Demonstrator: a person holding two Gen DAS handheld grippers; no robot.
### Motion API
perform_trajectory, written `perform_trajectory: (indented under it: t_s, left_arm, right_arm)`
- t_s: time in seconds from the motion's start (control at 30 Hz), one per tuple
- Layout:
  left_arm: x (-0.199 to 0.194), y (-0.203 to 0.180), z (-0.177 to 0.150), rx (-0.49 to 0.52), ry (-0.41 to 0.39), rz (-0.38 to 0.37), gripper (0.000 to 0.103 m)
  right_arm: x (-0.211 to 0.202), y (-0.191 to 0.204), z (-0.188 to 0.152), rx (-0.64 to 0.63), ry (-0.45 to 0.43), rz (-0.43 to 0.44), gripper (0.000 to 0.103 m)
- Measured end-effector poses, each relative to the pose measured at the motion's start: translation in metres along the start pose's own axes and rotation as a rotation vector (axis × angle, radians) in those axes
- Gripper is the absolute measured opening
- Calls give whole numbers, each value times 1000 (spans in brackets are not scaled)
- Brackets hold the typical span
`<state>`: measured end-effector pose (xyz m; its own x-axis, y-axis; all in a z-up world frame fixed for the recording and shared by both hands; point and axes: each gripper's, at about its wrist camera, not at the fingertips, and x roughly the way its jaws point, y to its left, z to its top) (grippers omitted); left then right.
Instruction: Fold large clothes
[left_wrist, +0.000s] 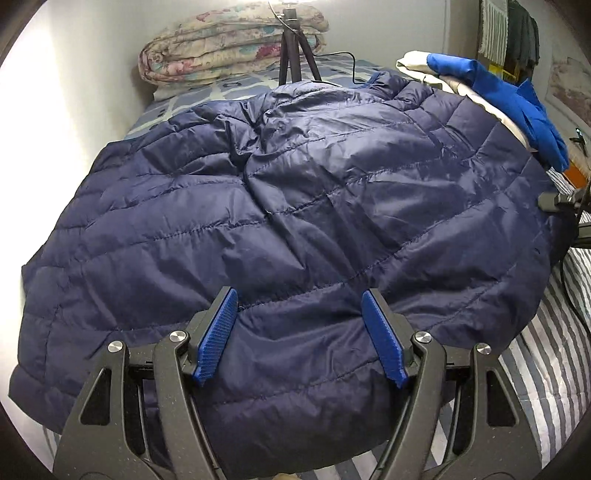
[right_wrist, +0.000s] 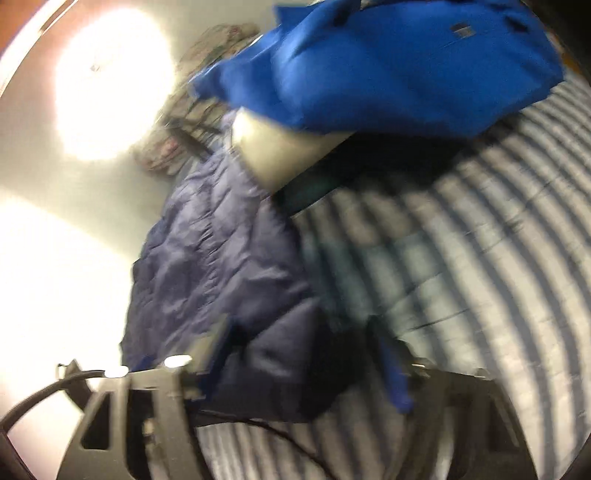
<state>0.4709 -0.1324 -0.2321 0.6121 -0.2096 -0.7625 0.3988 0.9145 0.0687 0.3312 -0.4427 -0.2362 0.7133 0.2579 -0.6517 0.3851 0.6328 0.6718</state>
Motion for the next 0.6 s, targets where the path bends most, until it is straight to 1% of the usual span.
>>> perform_trajectory:
  t_s: [0.07,0.17,0.27,0.4,0.47,0.6]
  left_arm:
    - [-3,0,0,0,0,-1,73]
    - [-22,3,-1,-11,-23,-12,73]
    - [-55,10,-6,-21,-67,-35,73]
    - [-95,23,-16,-54,-122,-50,73]
    - [-110,30,-22,-79,-142,-59,73]
    - [-143,48,-35,-154,-184,-86,73]
  right_arm:
    - [-1,17,-3,-61,-24,-57,29]
    - [-8,43,-5,-166,-67,-101,16]
    - [-20,69,-5,-266,-110,-107,11]
    - [-33,100,-9,-367,-165,-131,8]
    - [-36,119,-11,-423,-190,-151,7]
    - [-33,154,-16,-500,-221,-147,5]
